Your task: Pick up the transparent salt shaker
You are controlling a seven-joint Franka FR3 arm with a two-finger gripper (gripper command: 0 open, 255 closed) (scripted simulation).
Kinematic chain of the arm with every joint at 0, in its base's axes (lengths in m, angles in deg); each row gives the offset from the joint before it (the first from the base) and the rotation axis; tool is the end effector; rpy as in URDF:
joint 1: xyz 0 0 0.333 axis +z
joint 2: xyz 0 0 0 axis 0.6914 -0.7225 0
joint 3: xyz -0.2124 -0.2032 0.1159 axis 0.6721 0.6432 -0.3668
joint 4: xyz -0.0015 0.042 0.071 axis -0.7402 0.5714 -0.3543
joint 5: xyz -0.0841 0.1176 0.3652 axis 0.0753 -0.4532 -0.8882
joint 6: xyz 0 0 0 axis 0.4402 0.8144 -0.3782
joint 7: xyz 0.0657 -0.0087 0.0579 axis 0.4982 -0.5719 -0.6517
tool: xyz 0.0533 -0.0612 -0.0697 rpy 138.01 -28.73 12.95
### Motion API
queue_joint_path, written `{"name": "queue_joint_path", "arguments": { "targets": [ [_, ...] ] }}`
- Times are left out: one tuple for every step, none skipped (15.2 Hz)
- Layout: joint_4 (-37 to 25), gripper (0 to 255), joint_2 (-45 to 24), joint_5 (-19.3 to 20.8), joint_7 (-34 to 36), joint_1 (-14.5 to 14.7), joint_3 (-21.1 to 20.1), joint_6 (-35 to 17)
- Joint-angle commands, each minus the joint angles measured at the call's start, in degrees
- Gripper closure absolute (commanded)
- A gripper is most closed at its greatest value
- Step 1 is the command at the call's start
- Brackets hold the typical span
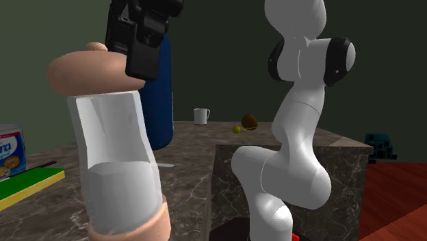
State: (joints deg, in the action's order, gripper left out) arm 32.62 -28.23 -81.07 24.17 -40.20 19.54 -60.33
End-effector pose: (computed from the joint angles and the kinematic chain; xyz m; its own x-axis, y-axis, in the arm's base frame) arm 0.3197 0.0571 0.7043 0.9793 0.0466 0.1969 0.0670 -0.9929 -0.0981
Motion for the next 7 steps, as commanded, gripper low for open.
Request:
{"name": "queue_joint_path", "arguments": {
  "targets": [
    [-2.2, 255, -0.7, 0.0, 0.2, 0.0, 0.0, 1.4],
    [-3.3, 255, -1.1, 0.1, 0.3, 0.0, 0.0, 2.1],
    [-4.4, 255, -1.5, 0.1, 0.3, 0.0, 0.1, 2.8],
    [-5.5, 255, -2.0, 0.1, 0.4, 0.0, 0.1, 3.5],
    [-6.7, 255, -2.4, 0.1, 0.5, 0.0, 0.1, 4.2],
    [-6.9, 255, -2.5, 0.1, 0.5, 0.0, 0.1, 4.3],
    [-6.9, 255, -2.5, 0.1, 0.5, 0.0, 0.1, 4.3]
  ]
}}
